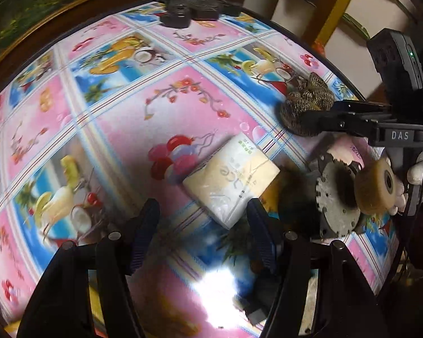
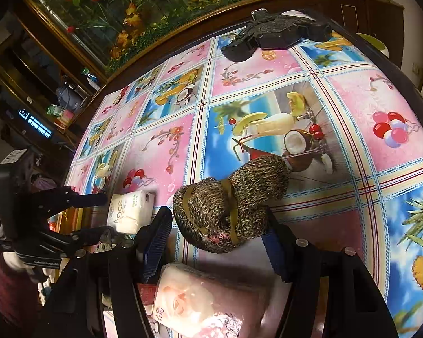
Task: Organize soft objects
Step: 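Grasp the white tissue pack with the left tool while the right tool grasps the brown knitted hat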
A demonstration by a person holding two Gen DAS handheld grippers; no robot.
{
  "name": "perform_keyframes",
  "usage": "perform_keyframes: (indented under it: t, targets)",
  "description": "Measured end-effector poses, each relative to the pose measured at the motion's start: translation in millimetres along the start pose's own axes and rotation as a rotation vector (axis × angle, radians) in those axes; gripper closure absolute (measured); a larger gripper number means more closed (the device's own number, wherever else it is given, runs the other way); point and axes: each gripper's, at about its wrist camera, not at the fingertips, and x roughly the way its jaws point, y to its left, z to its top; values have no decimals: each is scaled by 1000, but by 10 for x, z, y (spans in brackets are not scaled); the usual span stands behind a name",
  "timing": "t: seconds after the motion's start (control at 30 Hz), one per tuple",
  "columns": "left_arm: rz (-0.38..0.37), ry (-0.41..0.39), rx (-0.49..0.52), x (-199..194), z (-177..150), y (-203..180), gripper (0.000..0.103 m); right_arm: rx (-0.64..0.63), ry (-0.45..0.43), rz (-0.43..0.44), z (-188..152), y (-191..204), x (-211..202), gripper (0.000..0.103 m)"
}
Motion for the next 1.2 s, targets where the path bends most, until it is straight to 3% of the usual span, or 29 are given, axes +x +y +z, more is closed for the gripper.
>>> perform_keyframes:
  t: [0.13,0.47,0.57,0.67,0.97,1.2]
  targets:
    - [-38,-13,30,56,78,-45,40,-13,-6,-17,-24,41,-14,40]
    - [-51,-71,57,163,231,-121,40,-34,-10,-34,-45,98,-9,39]
    - [-49,-57,50,146,229,-150,54,-41,-13,-37,-51,108,-15,39]
    - [-6,-62,47,88,204,-172,56,-32,-15,-30,-46,86,-21,40]
    - [80,-179,-143,-582,-78,122,56,-1,-47,-31,-35,-5,-116,46]
    - [181,-276,-233,-1215,-648,-95,56,22,-86,-30,-36,-64,-217,46]
